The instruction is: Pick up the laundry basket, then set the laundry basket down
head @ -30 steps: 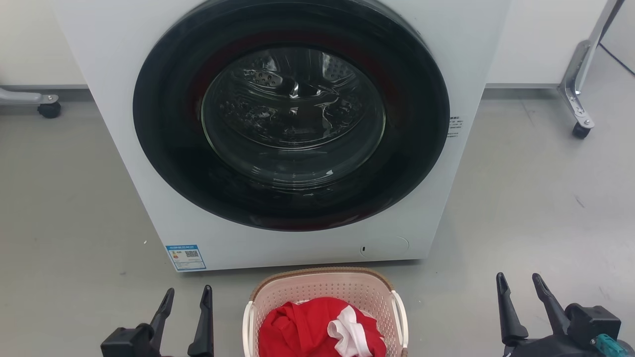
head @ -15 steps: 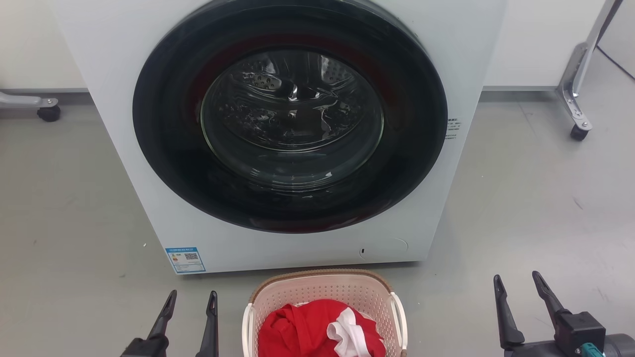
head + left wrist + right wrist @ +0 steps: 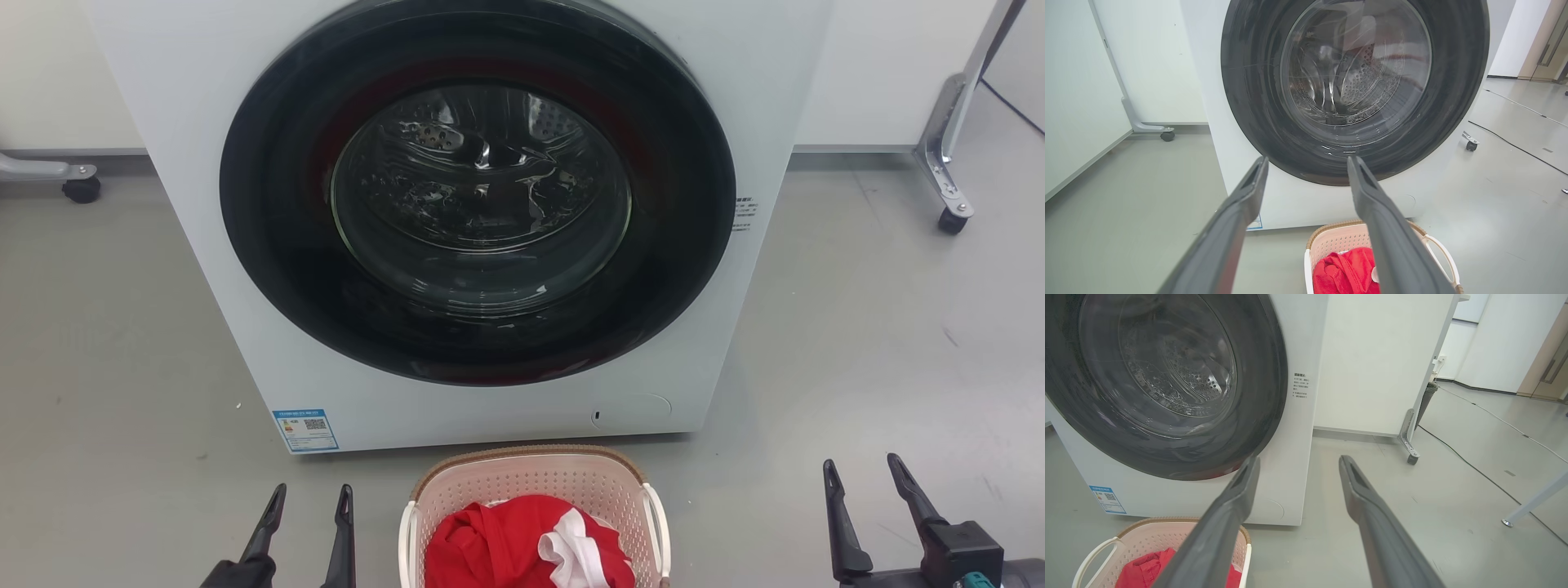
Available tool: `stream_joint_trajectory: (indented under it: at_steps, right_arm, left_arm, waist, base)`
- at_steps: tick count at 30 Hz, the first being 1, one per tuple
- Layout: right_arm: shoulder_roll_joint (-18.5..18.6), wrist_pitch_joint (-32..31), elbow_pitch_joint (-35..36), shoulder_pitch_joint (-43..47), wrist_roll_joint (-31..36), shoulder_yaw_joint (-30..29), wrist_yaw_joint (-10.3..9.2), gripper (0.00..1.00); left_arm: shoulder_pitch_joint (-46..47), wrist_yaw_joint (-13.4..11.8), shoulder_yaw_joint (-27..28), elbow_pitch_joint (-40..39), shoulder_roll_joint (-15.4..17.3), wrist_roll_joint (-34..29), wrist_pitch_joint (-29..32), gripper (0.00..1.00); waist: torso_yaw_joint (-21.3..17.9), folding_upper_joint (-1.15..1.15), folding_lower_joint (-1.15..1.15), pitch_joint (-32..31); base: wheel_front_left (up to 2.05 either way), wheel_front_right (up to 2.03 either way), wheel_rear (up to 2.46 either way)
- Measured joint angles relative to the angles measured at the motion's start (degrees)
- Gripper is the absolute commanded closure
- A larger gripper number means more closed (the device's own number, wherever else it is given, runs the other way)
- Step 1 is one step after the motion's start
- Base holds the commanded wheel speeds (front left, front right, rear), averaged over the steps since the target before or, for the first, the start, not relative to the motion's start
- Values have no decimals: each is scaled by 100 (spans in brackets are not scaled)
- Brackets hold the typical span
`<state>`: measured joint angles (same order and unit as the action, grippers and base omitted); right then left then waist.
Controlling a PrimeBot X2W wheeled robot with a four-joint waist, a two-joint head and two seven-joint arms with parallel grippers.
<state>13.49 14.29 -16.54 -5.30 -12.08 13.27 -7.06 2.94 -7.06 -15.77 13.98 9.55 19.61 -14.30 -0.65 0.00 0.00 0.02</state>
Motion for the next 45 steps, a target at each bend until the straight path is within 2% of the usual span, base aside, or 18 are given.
stream_joint_trajectory:
  at_steps: [26,35,45]
  right_arm:
    - [-71,0,-27,47,0,-85,0,0]
    - [-74,0,48,66,1,-91,1,0]
    - [-146,0,151,-175,2,-143,1,0]
  left_arm:
    - [-81,0,19,111,-47,0,0,0]
    - [-79,0,16,48,-57,0,0,0]
    - [158,2,11,-66,-58,-3,0,0]
  waist:
    - [21,0,0,54]
    - [16,0,0,381]
    - [-10,0,0,1030]
  base:
    - [0,0,0]
    - [0,0,0]
    - [0,0,0]
